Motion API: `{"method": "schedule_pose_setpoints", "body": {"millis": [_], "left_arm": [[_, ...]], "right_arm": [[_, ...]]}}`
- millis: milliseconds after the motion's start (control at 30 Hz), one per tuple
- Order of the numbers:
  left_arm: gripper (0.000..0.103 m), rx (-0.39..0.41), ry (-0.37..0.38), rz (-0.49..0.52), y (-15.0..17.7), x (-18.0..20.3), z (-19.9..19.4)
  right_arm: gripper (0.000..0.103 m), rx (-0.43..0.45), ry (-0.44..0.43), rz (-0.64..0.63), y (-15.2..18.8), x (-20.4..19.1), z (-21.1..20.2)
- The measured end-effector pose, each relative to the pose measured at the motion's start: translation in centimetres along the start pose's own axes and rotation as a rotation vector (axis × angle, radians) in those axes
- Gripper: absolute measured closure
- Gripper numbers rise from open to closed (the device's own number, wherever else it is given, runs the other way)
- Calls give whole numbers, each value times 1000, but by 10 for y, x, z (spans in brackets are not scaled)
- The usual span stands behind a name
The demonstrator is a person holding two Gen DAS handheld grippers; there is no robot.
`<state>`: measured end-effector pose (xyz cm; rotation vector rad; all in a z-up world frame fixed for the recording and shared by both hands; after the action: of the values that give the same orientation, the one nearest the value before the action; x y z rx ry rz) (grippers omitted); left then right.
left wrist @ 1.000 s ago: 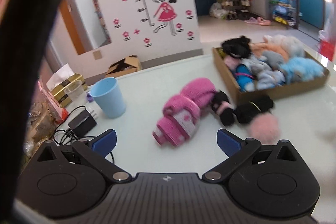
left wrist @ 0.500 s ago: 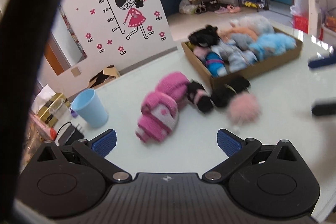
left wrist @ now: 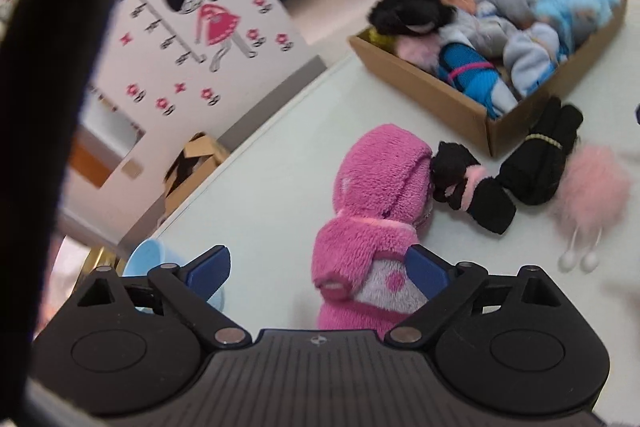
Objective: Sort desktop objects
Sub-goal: 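Grasp the pink towel doll with the left tool while the right tool grasps the pink fluffy keychain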
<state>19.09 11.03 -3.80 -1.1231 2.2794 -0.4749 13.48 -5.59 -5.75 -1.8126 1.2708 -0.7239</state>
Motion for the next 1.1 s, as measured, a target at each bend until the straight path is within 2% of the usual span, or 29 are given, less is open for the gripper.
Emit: {"method": "schedule_pose_setpoints", "body": {"millis": [167,300,367,433,467,533,600,667,867,1100], "left_arm": [[4,22,52,-25,1,-2,6],[6,-17,79,-18,9,3,17],[6,-28,82,-4,13,8,20],[9,-37,81,-2,16,13,23],[12,-26,81,-17,16,14,22],[26,-8,126,-68,16,17,18],[41,3,134,-114,18,18,14],[45,14,131,-135,20,21,8],[48,51,124,-186,31,33,-16],[47,88,62,-223,41,43,-39]], "right_arm": [[7,-45,24,20,6,-3,18],[14,-53,22,8,5,-9,22],[30,-74,21,8,6,-11,25],[39,-84,12,19,6,-10,27],[49,-90,5,21,7,-9,28],[59,-108,0,32,9,-7,29],[67,-100,-14,39,11,-4,24],[74,-94,-16,39,13,-3,19],[85,-55,-38,34,17,3,-3],[87,-47,-49,10,26,11,-22]]}}
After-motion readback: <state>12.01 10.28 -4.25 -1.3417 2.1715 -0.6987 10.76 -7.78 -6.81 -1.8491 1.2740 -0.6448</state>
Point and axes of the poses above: each gripper's, at about its wrist camera, not at the fingertips, and z roughly the way its jaws point, x to its right, y to its underside, the point moved 6 cm from there along z, roughly the way its jaws point, and after that the axes turned 14 degrees about y, right-handed, at the moved point
